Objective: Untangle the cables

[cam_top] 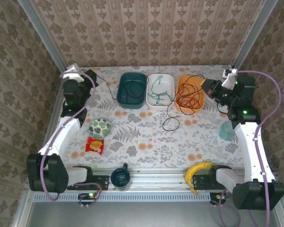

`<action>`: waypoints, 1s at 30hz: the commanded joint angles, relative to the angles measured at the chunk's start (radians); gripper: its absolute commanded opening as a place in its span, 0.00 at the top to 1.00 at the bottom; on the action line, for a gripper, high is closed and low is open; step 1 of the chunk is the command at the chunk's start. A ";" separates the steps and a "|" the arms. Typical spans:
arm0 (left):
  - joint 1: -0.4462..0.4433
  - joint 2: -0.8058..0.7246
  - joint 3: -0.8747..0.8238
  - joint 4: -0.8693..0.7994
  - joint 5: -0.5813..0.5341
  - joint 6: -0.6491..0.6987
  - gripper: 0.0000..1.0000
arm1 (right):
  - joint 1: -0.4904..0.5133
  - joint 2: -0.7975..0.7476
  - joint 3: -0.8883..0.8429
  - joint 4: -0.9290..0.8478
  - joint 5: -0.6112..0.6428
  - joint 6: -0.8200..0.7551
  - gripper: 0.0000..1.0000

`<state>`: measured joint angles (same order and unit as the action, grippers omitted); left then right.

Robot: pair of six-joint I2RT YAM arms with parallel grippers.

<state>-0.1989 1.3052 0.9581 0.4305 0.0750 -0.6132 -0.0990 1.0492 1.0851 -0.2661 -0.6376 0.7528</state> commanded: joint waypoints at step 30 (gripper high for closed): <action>-0.244 0.993 1.210 -1.331 -0.391 0.484 0.78 | 0.134 0.022 0.108 -0.136 -0.070 -0.185 1.00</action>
<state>-0.4492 2.2486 2.1071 -0.6590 -0.2893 -0.1547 0.0238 1.0710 1.1526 -0.3866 -0.7132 0.5865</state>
